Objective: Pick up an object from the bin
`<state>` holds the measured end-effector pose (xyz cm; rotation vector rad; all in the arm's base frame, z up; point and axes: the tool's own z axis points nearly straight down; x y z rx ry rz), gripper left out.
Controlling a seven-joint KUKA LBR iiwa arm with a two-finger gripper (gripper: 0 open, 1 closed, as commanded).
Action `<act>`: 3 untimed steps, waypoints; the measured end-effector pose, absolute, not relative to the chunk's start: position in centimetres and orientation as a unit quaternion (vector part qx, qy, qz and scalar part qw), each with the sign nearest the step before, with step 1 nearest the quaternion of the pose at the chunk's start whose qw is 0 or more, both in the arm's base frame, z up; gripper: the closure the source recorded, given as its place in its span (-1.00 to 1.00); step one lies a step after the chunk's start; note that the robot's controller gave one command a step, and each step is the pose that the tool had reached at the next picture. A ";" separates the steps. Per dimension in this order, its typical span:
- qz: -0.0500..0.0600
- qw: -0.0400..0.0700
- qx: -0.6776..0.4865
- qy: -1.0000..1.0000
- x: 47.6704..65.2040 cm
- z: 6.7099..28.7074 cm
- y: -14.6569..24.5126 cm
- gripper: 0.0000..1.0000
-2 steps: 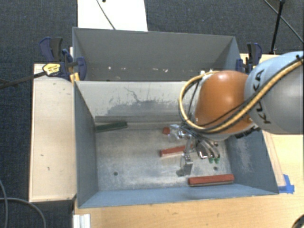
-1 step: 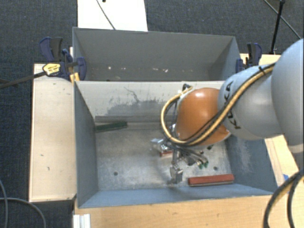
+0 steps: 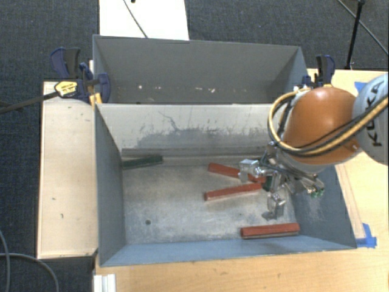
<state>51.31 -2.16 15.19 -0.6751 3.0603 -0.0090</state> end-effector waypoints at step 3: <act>-0.001 0.006 -0.209 0.978 53.1 25.1 2.7 1.00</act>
Offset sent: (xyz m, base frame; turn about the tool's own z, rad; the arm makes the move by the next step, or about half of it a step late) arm 0.0301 0.0062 -0.0819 0.0234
